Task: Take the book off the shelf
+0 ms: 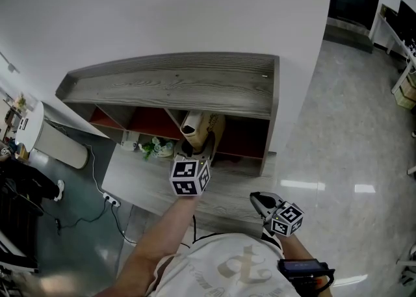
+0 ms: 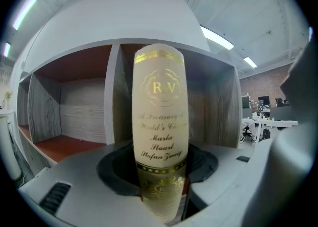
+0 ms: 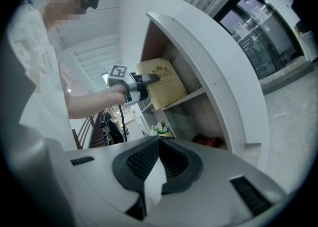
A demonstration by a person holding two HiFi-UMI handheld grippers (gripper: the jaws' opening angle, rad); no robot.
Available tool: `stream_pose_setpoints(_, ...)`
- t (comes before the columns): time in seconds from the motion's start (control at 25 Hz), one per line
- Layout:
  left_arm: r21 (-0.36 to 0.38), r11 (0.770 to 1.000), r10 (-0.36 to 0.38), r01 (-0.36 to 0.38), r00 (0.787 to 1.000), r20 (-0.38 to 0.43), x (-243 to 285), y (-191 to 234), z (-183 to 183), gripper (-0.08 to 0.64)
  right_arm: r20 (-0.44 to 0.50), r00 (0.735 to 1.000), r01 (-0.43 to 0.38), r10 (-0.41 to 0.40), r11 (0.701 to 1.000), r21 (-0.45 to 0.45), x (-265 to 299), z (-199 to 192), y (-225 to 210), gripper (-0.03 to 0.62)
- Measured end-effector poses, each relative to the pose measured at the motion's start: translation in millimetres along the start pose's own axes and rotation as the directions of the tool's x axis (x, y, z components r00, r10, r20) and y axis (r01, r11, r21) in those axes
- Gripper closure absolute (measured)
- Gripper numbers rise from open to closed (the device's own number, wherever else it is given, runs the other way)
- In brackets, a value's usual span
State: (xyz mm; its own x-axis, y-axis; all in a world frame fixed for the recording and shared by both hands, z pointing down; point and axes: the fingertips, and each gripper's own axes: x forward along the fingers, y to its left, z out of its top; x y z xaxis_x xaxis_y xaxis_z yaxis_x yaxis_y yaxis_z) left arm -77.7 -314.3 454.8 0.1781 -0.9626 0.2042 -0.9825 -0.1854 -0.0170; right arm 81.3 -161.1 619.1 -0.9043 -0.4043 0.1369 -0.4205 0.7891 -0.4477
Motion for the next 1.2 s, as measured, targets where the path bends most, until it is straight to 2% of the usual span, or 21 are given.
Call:
stream_pose_setpoints(0.84, -0.049, 0.996, -0.069, 0.072, 0.996, 0.059, -45.6, -5.9, 2.2, 0.328, 0.025, 1.0, -0.013, 0.012, 1.0, 0.025, -6.4, 0.4, 19.8, 0.589)
stream_pose_setpoints(1.2, -0.055, 0.991, -0.119, 0.123, 0.99, 0.07, -68.9, -9.9, -2.3, 0.328, -0.026, 0.999, -0.026, 0.026, 1.0, -0.008, -2.6, -11.4, 38.6, 0.589)
